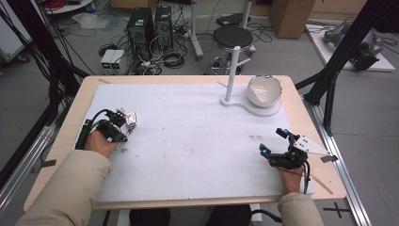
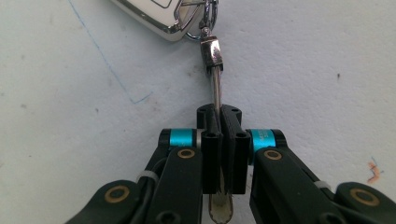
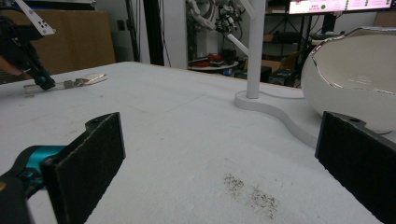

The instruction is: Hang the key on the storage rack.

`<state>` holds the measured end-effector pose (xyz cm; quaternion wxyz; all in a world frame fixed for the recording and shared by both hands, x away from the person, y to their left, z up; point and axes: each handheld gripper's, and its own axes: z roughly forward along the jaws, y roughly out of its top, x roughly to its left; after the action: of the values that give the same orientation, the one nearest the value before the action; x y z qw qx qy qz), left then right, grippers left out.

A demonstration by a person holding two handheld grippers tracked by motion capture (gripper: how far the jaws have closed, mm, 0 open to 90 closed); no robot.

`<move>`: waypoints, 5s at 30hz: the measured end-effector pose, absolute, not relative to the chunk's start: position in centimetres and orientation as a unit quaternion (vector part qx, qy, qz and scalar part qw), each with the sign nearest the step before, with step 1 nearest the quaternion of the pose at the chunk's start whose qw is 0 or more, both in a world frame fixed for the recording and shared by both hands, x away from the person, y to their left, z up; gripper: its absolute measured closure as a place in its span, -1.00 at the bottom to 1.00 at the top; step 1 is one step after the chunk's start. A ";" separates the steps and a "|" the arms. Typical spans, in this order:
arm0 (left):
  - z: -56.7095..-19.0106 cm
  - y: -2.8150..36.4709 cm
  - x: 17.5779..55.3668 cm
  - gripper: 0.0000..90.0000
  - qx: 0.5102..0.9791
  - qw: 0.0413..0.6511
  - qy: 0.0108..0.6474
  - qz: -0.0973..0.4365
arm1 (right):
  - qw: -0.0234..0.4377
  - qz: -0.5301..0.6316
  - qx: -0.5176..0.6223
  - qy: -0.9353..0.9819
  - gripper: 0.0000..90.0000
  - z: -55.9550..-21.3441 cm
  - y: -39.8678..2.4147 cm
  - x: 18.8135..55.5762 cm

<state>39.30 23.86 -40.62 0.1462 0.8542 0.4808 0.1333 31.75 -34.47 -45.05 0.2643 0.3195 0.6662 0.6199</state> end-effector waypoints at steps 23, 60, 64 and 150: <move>-37.4 22.8 38.0 0.93 0.874 0.256 0.402 0.095 | 0.250 0.618 0.341 0.663 -0.99 -44.0 -34.2 32.3; -27.2 11.3 37.8 0.93 0.916 0.384 0.113 -0.005 | 0.091 0.600 0.084 0.790 -0.99 -28.1 -23.4 37.1; -26.9 10.1 37.8 0.93 0.919 0.383 0.090 -0.015 | 0.074 0.579 0.045 0.811 -0.99 -26.8 -21.5 37.6; -30.1 15.0 36.4 -0.96 0.861 0.496 0.097 0.064 | 0.011 0.373 0.001 0.928 0.84 -27.7 -14.1 38.9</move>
<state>36.45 14.97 -30.09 0.4959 0.8606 0.0970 0.0642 38.89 -14.14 -27.73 0.0113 0.0010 0.9278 0.3729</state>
